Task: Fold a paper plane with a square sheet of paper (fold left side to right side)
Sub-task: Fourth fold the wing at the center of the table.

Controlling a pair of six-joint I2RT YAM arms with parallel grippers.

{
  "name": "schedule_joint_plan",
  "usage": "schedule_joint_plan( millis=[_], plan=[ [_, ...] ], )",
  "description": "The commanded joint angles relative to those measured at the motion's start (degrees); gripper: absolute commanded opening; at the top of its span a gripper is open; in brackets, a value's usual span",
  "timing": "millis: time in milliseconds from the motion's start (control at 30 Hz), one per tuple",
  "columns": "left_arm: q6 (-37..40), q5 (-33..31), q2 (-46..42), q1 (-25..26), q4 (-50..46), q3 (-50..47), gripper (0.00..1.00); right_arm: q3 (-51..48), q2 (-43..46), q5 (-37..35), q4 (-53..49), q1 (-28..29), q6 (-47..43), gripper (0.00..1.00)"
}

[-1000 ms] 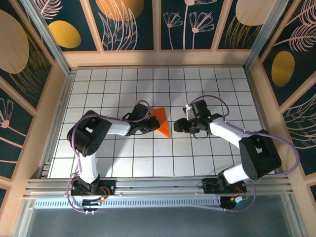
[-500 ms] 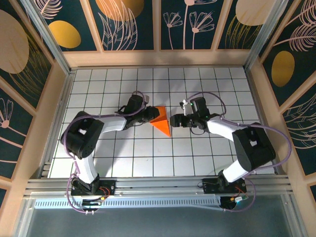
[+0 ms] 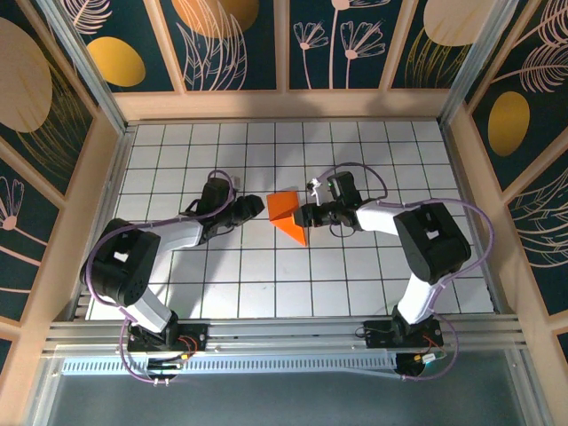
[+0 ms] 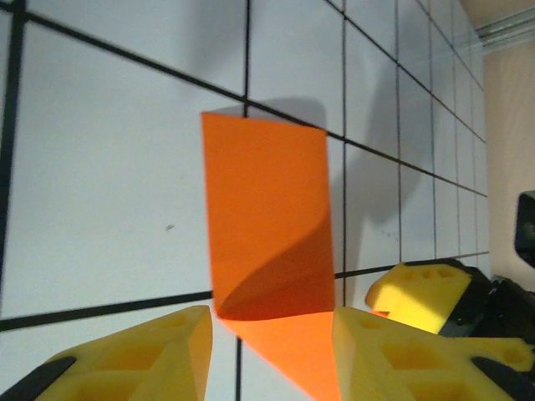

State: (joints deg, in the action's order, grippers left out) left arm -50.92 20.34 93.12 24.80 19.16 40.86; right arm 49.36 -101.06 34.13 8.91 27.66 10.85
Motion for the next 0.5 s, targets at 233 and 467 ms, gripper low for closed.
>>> schedule_joint_plan(
  millis=[233,467],
  plan=[
    [-3.27,4.64,0.78,-2.09,7.62,-2.02,0.46,2.53,-2.11,2.43,1.73,0.59,-0.64,0.33],
    [-3.51,5.80,2.87,-2.16,8.90,-1.25,0.47,2.40,-1.89,2.92,1.51,0.81,-0.37,0.15]
  ],
)
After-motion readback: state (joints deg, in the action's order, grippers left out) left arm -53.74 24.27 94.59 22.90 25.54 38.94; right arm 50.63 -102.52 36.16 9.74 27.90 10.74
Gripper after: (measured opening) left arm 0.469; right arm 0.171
